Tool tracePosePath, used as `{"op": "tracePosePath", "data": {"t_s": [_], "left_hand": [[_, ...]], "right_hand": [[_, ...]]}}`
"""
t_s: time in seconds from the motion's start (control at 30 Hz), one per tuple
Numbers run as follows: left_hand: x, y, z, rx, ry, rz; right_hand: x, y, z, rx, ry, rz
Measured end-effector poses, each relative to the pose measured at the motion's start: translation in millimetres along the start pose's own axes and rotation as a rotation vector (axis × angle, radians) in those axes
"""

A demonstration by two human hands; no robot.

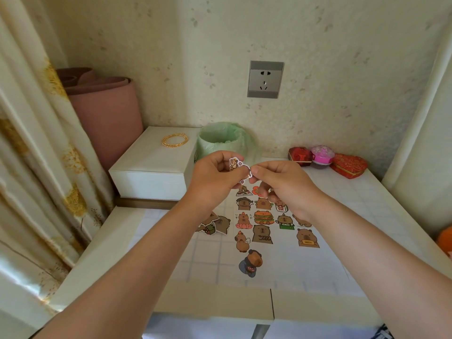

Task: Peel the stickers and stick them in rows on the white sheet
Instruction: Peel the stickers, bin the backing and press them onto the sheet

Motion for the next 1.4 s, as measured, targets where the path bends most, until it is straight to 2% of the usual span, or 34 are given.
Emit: {"op": "tracePosePath", "data": {"t_s": [0.13,0.4,0.63,1.03,1.1,1.23,1.3,1.4], "left_hand": [[2.4,0.7,0.9,-0.005,0.008,0.012],[-0.9,4.7,-2.0,-0.058,0.0,0.079],[-2.0,3.8,-1.9,-0.083,0.025,0.1],[-2.1,-4.3,0.5,0.024,0.002,-0.054],[0.9,-6.5,1.5,0.01,0.032,0.008],[15.5,16.4,-4.0,-0.242,0.21,0.44],[15.2,21.1,-5.8,-0.281,0.212,0.456],[5.1,4.8,-0.7,-0.12,0.086,0.32]], "right_hand": [[-1.6,-1.9,0.4,0.017,0.003,0.008],[-0.9,-11.0,-0.8,0.109,0.059,-0.232],[-2.1,-17.4,-1.4,0.215,0.075,-0.334],[5.7,-15.7,-2.8,0.112,0.055,-0.186],[5.2,-16.2,-4.9,0.103,0.063,-0.181],[6.3,-14.6,-4.9,0.109,0.122,-0.211],[6.7,-16.2,-3.7,0.137,0.152,-0.242],[6.5,-23.3,-3.0,0.218,0.184,-0.34]]}}
Point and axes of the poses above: each hand's wrist, its own z-axis towards the middle knuckle, its own x-axis out of the back of the hand, y = z × x, the point moved 10 cm from there along z, towards the middle knuckle, and after that the axes turned 1 degree about -x, right-handed, at the moved point
